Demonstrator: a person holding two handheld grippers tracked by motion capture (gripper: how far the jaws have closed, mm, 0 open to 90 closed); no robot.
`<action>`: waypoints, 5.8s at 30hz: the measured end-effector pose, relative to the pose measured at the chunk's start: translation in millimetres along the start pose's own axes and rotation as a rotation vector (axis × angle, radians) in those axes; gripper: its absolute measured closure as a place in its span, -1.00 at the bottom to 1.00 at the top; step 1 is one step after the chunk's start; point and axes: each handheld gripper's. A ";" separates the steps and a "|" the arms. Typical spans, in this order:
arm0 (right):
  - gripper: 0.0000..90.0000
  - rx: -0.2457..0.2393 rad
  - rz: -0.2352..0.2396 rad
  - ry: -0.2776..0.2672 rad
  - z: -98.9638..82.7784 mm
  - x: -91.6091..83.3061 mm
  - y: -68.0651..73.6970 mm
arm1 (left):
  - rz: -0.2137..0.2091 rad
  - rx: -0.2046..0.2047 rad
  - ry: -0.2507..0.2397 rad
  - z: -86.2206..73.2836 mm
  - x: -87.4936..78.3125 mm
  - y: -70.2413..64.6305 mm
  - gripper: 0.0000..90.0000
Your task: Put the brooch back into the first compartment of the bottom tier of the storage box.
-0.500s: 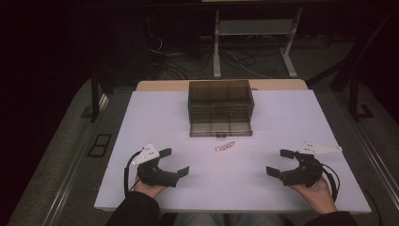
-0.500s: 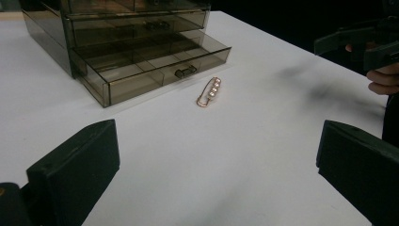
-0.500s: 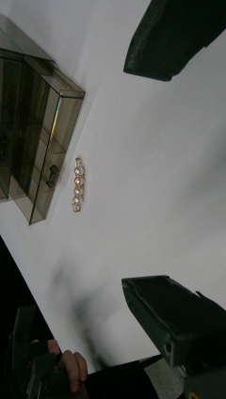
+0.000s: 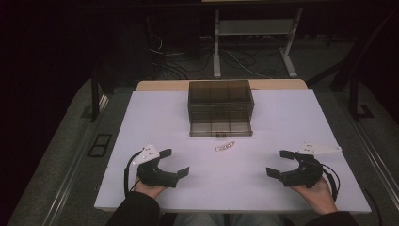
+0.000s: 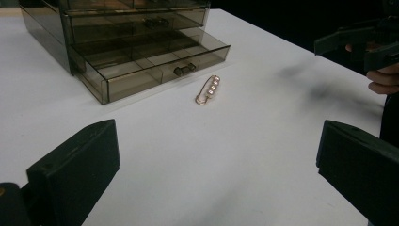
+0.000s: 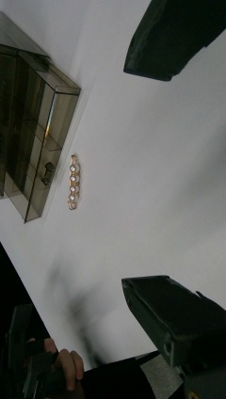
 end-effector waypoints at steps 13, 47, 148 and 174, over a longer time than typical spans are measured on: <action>-1.00 0.001 -0.003 0.006 0.0 -2.3 0.0 | -0.011 -0.001 0.011 9.8 -2.2 -3.3 -1.00; -0.99 -0.007 -0.006 0.020 0.0 -3.6 -0.3 | -0.072 0.067 0.091 55.7 45.8 -9.5 -1.00; -0.99 -0.025 0.022 0.061 -1.2 -1.4 1.8 | -0.222 0.227 0.471 33.5 195.0 -12.1 -0.59; -0.99 -0.023 0.028 0.069 -1.7 -1.0 2.9 | -0.261 0.333 0.554 21.2 213.6 -7.2 0.24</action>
Point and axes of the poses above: each handheld gripper's, and its own axes: x roughly forward along the jaws, z roughly out of its top, y roughly to its left, and after that the axes turned 15 degrees about -y, right-handed
